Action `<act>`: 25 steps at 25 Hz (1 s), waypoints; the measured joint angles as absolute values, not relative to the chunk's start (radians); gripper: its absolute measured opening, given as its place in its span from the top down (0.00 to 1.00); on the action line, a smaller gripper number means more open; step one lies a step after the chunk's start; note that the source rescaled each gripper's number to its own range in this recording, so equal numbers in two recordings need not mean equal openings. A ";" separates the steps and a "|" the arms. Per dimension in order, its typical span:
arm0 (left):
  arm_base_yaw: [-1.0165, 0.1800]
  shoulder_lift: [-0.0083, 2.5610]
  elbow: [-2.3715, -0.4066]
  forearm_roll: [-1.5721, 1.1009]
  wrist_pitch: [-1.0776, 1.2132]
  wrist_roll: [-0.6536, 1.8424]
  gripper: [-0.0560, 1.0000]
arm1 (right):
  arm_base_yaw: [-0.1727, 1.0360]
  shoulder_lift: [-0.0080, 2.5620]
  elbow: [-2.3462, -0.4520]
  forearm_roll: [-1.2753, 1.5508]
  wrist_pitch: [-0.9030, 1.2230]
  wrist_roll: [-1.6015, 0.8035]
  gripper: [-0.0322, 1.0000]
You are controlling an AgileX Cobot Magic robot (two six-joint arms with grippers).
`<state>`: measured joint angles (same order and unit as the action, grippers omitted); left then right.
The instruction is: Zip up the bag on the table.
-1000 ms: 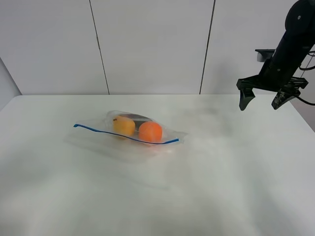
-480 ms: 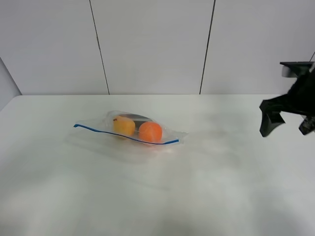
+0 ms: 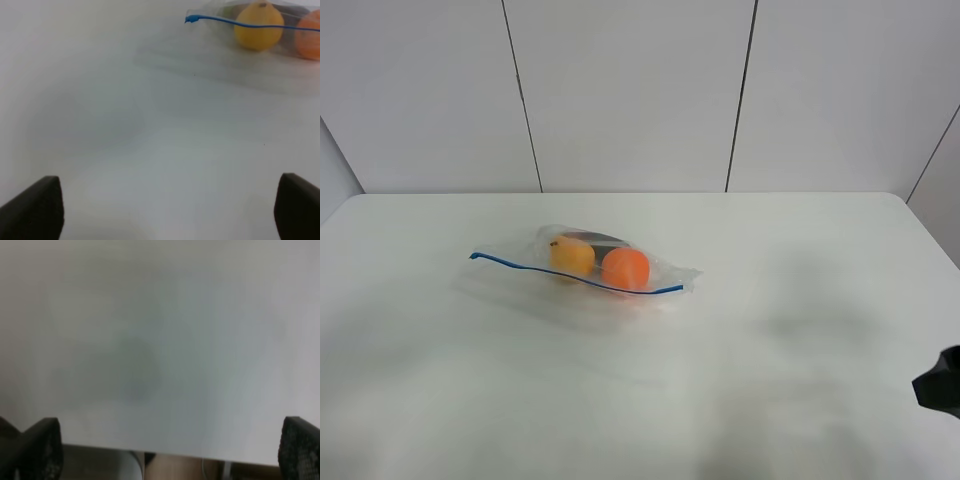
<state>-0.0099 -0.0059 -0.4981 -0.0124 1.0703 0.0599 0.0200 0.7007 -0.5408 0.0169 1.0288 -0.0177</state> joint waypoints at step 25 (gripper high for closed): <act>-0.010 -0.006 -0.498 -0.012 1.070 0.060 0.01 | 0.020 -0.005 -0.490 0.020 1.027 -0.018 0.00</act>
